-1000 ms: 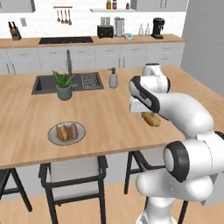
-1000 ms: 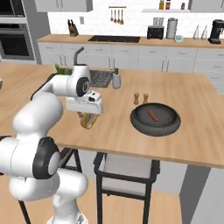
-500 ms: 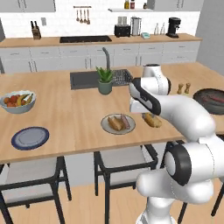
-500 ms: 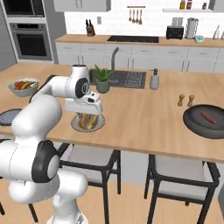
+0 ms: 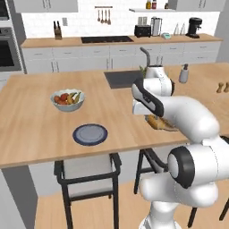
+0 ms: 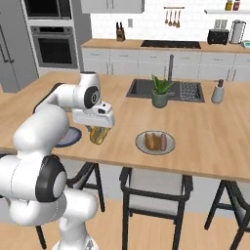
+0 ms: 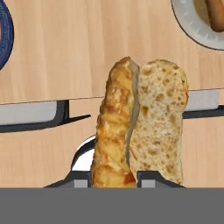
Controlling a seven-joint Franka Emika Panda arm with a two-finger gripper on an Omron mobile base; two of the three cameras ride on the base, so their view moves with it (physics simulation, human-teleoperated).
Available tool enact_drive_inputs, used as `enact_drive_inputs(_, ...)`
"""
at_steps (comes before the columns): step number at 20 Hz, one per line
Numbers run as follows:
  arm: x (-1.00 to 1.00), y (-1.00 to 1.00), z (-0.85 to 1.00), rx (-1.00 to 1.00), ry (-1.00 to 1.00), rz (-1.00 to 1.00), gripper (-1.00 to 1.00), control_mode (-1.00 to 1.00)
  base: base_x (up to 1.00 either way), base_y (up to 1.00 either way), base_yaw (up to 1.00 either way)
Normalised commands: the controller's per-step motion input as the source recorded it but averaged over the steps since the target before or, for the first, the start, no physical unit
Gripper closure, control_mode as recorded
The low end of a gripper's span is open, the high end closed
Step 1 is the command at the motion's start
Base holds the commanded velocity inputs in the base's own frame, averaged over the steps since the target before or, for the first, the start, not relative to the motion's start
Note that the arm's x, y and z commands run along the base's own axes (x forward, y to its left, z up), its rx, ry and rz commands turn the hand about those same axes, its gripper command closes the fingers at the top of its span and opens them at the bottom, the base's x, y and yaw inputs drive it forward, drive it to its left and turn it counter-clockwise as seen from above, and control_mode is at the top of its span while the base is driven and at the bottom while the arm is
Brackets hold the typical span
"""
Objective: Place one bun and one sausage from the bowl on each plate.
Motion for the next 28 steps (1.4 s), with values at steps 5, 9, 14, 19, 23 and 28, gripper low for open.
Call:
enact_drive_inputs(5,0.0,0.0,0.0,0.0,0.0,0.0,1.0,1.0,0.3,1.0,0.0)
enact_drive_inputs(9,0.0,0.0,0.0,0.0,0.0,0.0,1.0,1.0,0.53,0.78,0.0)
enact_drive_inputs(14,0.0,0.0,0.0,0.0,0.0,0.0,1.0,1.0,0.44,0.15,0.0)
enact_drive_inputs(19,0.19,-0.02,-0.12,0.0,0.0,0.0,1.0,-1.0,0.06,0.0,0.0)
enact_drive_inputs(23,0.7,-0.14,-0.4,0.0,0.0,0.0,1.0,-1.0,0.0,0.0,0.0)
enact_drive_inputs(28,0.51,-0.39,-0.83,0.0,0.0,0.0,1.0,-1.0,0.0,0.0,0.0)
